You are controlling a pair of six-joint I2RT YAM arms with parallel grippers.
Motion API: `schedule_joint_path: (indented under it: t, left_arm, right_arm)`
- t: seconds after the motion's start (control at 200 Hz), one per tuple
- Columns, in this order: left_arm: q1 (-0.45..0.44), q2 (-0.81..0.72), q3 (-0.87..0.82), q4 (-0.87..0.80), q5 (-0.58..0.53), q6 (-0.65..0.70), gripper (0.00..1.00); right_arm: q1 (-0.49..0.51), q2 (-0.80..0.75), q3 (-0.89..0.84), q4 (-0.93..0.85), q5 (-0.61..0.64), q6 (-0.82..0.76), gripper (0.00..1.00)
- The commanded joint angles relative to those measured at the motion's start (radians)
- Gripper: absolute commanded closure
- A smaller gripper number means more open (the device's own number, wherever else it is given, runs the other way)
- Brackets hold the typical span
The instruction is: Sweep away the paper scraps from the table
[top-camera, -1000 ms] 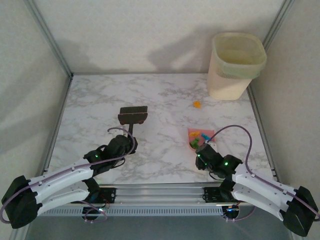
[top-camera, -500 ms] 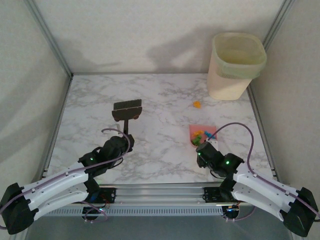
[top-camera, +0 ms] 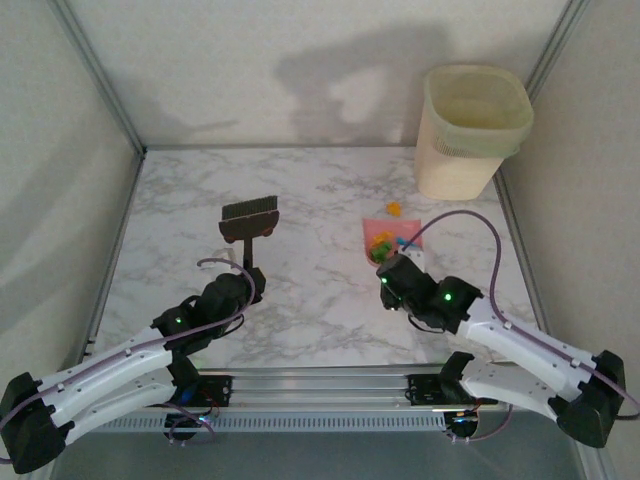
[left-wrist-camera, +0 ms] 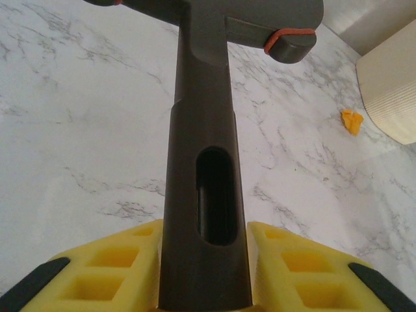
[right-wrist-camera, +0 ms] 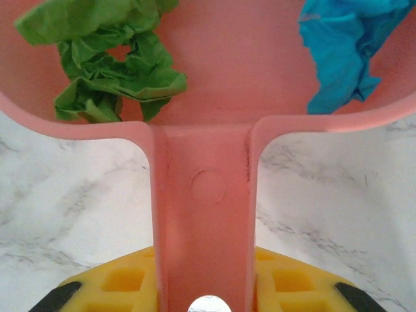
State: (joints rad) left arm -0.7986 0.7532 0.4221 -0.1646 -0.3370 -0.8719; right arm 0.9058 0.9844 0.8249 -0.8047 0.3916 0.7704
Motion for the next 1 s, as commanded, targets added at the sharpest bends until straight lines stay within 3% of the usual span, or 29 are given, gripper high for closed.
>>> schedule_joint_path:
  t: [0.0, 0.195, 0.436, 0.656, 0.996]
  left_arm:
    - [0.003, -0.015, -0.001, -0.005, 0.002, -0.019, 1.0]
    - [0.003, -0.043, -0.003, -0.012, 0.017, -0.03, 1.0]
    - [0.003, -0.081, -0.003, -0.029, 0.012, -0.032, 1.0]
    - [0.004, -0.096, -0.006, -0.043, -0.025, -0.036, 1.0]
    - [0.005, -0.061, -0.019, -0.015, -0.041, -0.038, 1.0]
  right_arm:
    - [0.016, 0.102, 0.154, -0.088, 0.05, 0.019, 1.0]
    - [0.021, 0.359, 0.513, -0.271, 0.075, 0.08, 1.0]
    - [-0.006, 0.603, 0.972, -0.388, 0.102, 0.034, 1.0]
    - [-0.154, 0.743, 1.234, -0.386, -0.008, -0.016, 1.0]
    - [-0.46, 0.922, 1.556, -0.423, -0.197, -0.022, 1.0]
